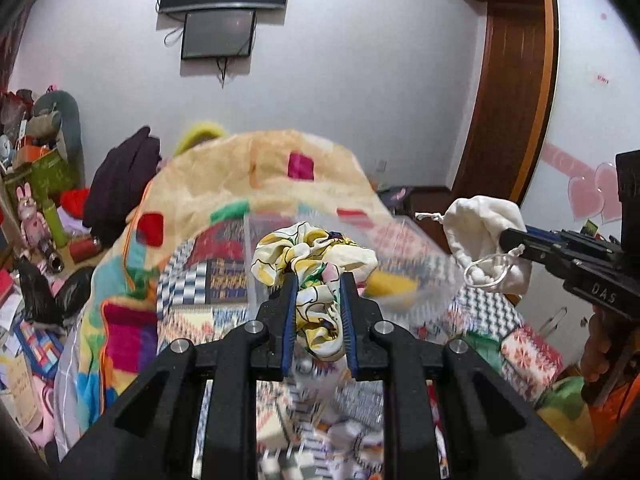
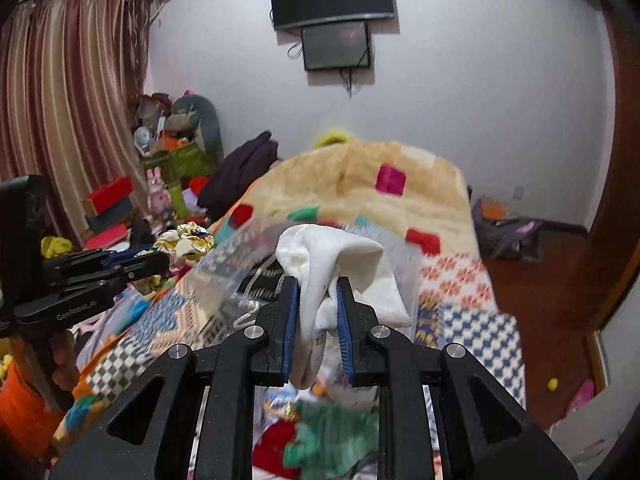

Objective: Organize soft objects
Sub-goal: 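Lower the scrunchie and white cloth into the clear box and open both tools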

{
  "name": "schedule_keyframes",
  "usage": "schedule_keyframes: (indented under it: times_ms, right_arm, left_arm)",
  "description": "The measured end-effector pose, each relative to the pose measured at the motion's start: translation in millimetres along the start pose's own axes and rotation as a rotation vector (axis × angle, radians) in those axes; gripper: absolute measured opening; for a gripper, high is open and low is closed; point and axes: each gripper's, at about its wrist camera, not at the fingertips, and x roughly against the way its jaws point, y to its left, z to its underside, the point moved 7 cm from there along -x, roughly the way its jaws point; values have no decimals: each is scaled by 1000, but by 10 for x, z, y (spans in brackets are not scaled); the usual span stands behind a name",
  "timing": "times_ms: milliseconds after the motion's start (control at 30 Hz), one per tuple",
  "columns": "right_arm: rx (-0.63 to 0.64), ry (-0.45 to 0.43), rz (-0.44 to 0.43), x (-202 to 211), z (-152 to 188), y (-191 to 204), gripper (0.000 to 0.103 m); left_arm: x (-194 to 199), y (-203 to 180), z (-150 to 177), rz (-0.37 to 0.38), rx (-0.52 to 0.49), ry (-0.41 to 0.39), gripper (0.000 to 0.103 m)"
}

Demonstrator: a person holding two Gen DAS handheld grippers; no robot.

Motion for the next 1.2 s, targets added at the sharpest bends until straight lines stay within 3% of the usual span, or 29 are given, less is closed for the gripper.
schedule_keyframes:
  times_ms: [200,400,767,1033,1200]
  right_arm:
    - [31,-35,47,-98,-168,-48,17]
    - [36,-18,68,-304,-186,-126,17]
    - [4,117,66,-792,128,-339,17]
    - [20,206,60,-1005,306,-359,20]
    - [23,223,50,-1004,305,-340,30]
  left_arm:
    - [-178,-112,-230,7,-26,-15,20]
    - [-513,-206,-308,30,-55,29,20]
    - [-1279,-302,-29,66,-77,195,20]
    - [-1570,-345,188,74,-89,283,20]
    - [-1549,-358,207,77,-76,293,39]
